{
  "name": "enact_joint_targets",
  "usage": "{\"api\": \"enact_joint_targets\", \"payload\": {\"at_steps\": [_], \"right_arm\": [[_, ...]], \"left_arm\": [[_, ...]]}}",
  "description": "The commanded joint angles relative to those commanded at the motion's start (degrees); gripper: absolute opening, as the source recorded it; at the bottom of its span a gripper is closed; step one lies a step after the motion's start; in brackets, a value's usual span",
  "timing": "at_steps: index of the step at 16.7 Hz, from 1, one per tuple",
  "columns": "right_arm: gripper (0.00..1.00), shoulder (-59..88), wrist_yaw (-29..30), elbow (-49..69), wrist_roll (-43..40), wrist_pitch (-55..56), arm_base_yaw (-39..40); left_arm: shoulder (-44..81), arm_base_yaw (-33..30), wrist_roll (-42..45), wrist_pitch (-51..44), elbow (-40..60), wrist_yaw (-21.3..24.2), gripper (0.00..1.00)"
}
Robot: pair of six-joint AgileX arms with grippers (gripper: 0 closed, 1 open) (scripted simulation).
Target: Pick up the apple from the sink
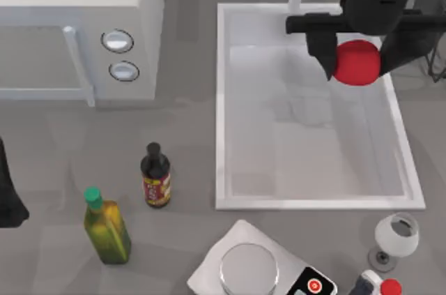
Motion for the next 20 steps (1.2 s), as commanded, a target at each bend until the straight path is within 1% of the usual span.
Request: {"api": "enact_joint_targets", "payload": {"at_steps": [3,6,9,15,17,20], "right_arm": [[0.0,-0.6,0.0,-0.9,-0.4,0.3,-0.2],[0.0,-5.7,-0.2,-6.5,-3.7,1.3,-3.6],[0.0,-14.1,-0.5,-17.1,-9.2,2.8,-9.0],[0.0,-33.5,-1.1,-43.0,-22.1,6.2,-21.8],[0.0,-38.6,-1.2,-48.7,-25.5,7.0,-25.2],[0.0,-42.4,-1.3,-52.6,-28.1,7.6,-27.8]], "left_arm": [[0.0,0.0,0.0,0.0,0.0,0.0,1.0],[0.0,0.0,0.0,0.0,0.0,0.0,1.0],[0.0,0.0,0.0,0.0,0.0,0.0,1.0],[0.0,0.0,0.0,0.0,0.0,0.0,1.0],[0.0,0.0,0.0,0.0,0.0,0.0,1.0],[0.0,0.0,0.0,0.0,0.0,0.0,1.0]]}}
